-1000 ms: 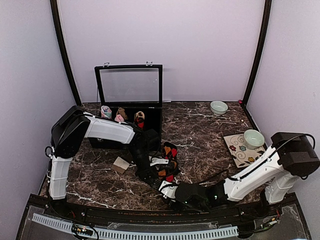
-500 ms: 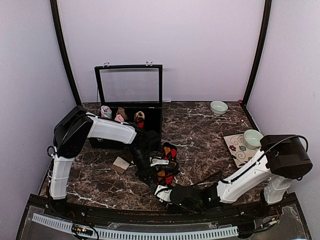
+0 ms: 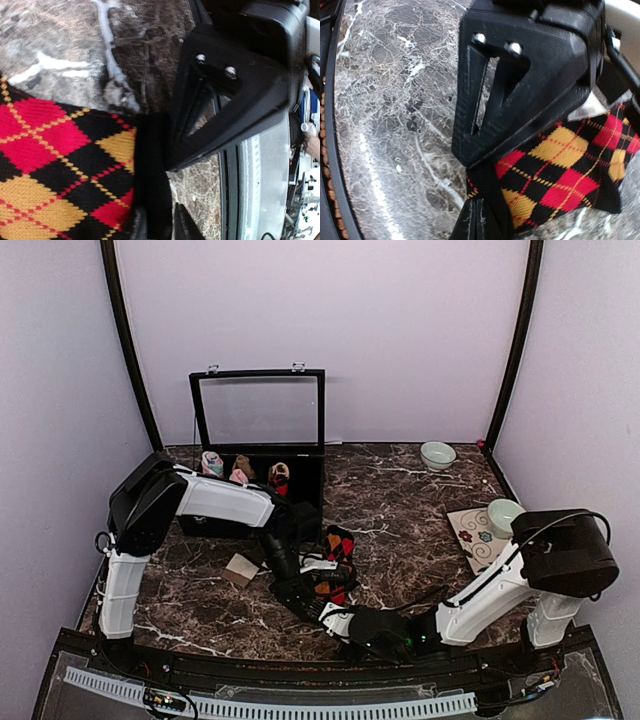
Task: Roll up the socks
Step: Roll the sock at the center of the board.
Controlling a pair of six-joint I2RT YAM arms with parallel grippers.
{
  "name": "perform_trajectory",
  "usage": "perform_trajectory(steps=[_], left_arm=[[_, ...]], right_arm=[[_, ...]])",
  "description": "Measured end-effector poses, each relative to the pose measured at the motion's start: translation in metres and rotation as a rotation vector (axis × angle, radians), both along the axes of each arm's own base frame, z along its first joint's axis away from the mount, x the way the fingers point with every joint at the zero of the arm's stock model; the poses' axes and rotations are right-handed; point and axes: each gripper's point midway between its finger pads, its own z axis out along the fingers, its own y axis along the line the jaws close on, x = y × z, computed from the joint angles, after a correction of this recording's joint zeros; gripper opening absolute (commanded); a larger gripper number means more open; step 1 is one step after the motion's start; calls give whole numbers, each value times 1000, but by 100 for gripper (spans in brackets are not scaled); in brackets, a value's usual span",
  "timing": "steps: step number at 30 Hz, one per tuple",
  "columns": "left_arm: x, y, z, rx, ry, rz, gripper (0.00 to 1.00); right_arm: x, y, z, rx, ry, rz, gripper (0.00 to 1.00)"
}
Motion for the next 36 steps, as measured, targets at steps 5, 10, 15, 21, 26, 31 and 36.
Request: perform_trajectory(steps=[5,10,15,21,26,31,36], left_arm=[[2,4,6,0,8,18,37],[14,35,16,27,-117,37,41],[23,65,36,-2,-279,65,44],[8,77,42,-86,-379,36,44],[-10,68,43,-156,-488,-73,44],[-19,39,40,-217,-617,-189,43],[-3,13,40,-253,-694,-207,40]], right_arm=[[-1,-2,-1,38,39,-24,0],[0,-7,-2,79,103,-50,0],[10,-20,-2,145,232,-105,0],[22,-28,-5,242,475,-137,0],[28,-33,-5,302,680,-151,0],[28,-30,-7,322,877,-154,0],[27,-27,-7,325,1014,-180,0]])
